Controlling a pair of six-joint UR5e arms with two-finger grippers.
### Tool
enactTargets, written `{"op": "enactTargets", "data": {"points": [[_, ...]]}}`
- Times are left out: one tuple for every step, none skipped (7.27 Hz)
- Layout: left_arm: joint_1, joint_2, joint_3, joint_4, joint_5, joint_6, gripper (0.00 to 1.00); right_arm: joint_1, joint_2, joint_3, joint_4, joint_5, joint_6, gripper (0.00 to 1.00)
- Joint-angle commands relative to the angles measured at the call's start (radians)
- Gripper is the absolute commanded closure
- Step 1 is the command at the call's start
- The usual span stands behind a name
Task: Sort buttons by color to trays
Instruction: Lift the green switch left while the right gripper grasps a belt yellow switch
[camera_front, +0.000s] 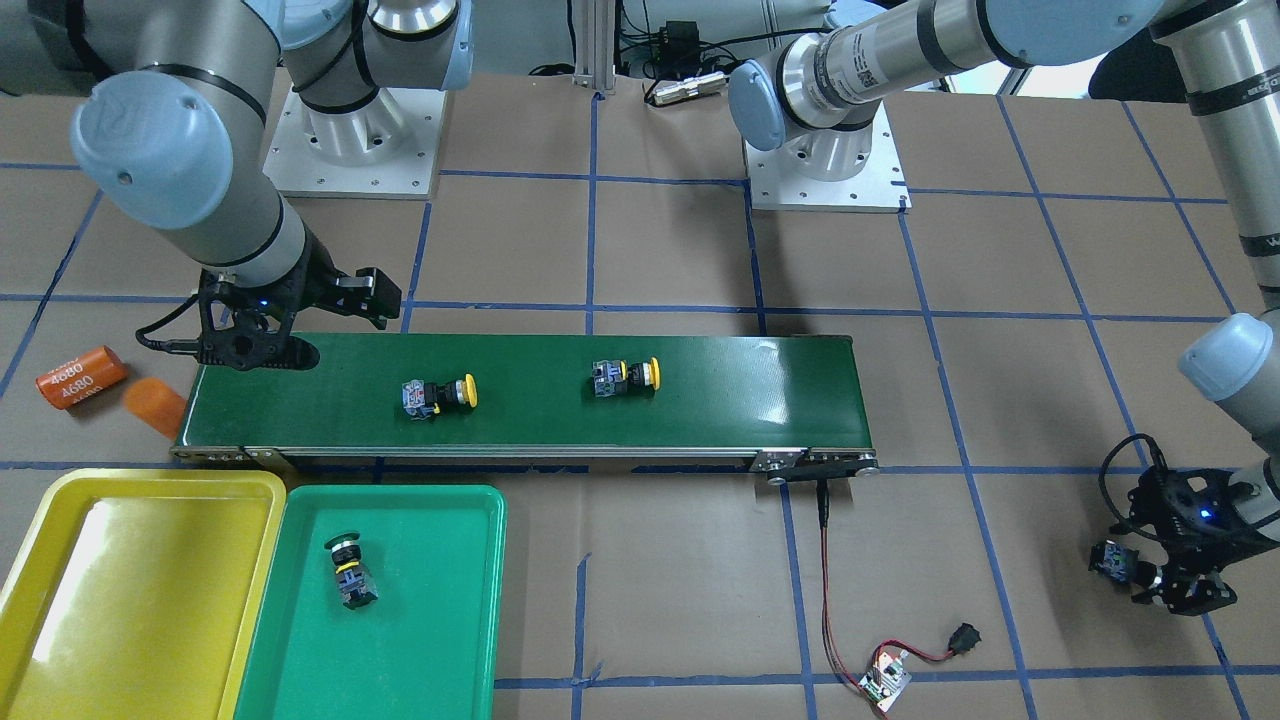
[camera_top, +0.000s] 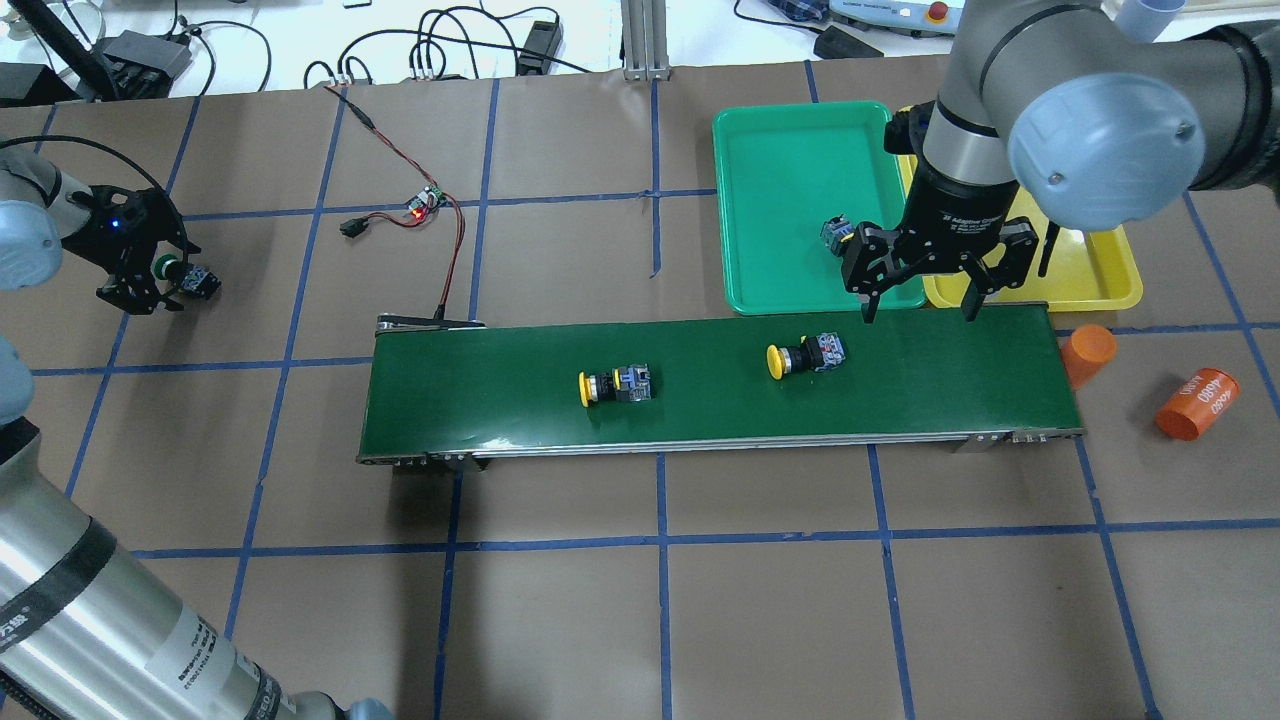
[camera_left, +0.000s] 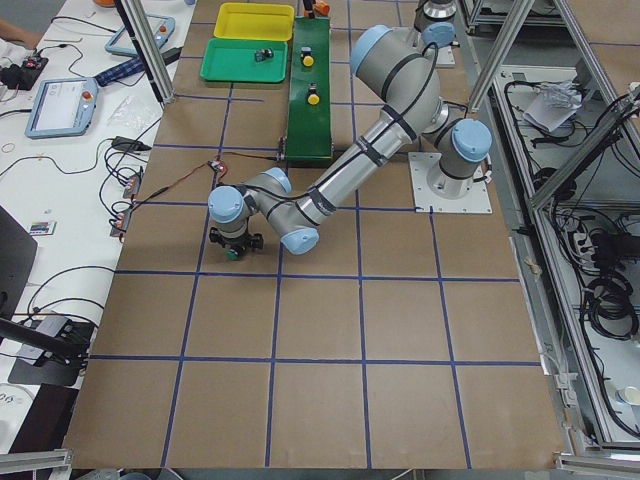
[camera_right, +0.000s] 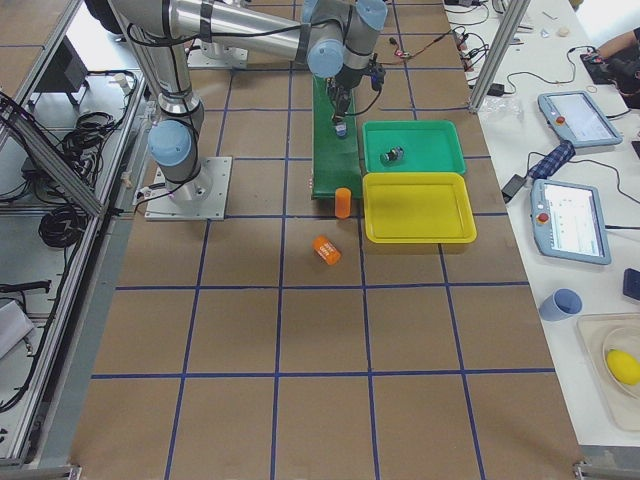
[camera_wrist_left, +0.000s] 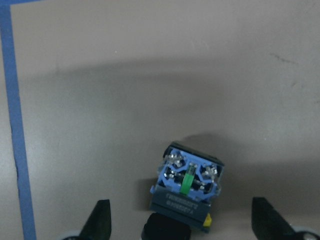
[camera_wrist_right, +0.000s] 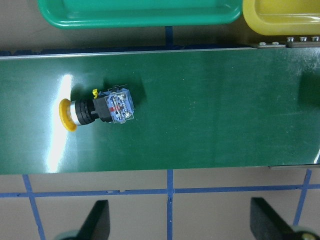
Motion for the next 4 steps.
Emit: {"op": "enactTargets", "data": {"points": [[-0.002,-0.008,0.004,0.003,0.005,-0.004,0.87,0.005,0.016,0.02,-0.021,-0.001,-0.017,0.0],[-0.008,-0.001,0.002,0.0,0.005,-0.007,1.0,-0.004,0.018,0.06,-0.037,0.006,-0.178,0.0],[-0.016,0.019,-0.004,-0.02,0.005,-0.045,1.0,-0.015,0.019,0.104,-0.104,0.029,-0.231,0.0],[-0.018,0.028,0.004,-0.061,0.005,-0.07,1.0,-0.018,0.021,0.141,-0.173,0.023,-0.354,0.0]]}}
